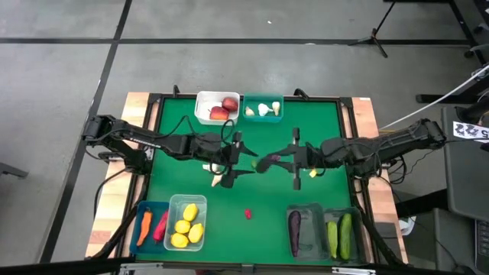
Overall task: Sort produce into baskets
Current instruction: Put the eggplant into the left black bin, then put the green chili pepper into the blue bin
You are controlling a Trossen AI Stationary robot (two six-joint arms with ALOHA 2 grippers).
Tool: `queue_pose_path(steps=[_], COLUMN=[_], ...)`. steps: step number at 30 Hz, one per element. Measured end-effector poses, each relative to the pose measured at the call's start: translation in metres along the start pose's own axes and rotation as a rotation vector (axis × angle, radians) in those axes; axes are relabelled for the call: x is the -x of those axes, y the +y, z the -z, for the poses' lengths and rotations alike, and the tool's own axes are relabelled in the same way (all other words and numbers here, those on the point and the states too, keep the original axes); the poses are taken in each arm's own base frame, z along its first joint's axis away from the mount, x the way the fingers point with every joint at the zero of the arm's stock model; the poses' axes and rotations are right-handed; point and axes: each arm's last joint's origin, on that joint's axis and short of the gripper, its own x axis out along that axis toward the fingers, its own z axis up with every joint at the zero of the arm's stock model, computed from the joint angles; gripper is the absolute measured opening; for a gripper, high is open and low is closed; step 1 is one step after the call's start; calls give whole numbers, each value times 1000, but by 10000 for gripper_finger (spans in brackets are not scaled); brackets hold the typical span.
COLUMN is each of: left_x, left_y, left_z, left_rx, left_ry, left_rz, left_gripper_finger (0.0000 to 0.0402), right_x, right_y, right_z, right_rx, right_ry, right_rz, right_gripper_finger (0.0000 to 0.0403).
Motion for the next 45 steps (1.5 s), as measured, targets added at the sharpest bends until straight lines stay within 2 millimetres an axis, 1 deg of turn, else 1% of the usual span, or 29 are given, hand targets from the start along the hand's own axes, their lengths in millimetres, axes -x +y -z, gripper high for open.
queue_pose_path(steps=[2,5,8,11,15,20,23,26,28,31,36,40,42,45], left_x=[1,1,1,1,-2,-9,-14,-20,-23,-28,-36,-42,-46,-52], left_y=[-1,-4,-6,-6,-8,-13,-15,-17,-17,-16,-10,2,9,17], left_z=[3,6,10,10,10,16,19,24,28,36,49,62,70,86], left_rx=[47,95,133,169,170,166,164,165,164,159,83,64,75,94], left_ry=[36,73,109,110,97,116,108,118,133,161,209,254,269,311], left_rz=[7,21,28,26,30,43,45,48,49,27,1,-25,-46,-37], left_gripper_finger=[268,270,269,268,267,267,267,267,267,267,267,267,267,267], right_x=[10,26,42,55,63,72,76,80,83,86,88,89,90,89], right_y=[2,11,28,49,78,112,126,136,141,144,141,139,139,139], right_z=[4,16,28,35,37,40,43,48,52,58,64,66,67,66], right_rx=[-80,-207,-391,-531,-596,-614,-682,-746,-756,-769,-759,-731,-728,-728], right_ry=[86,265,478,626,681,664,675,707,736,777,824,835,838,831], right_rz=[-50,-156,-247,-283,-303,-245,-209,-166,-137,-85,-37,-12,-9,-5], right_gripper_finger=[67,72,69,69,76,79,79,80,85,111,190,246,265,283])
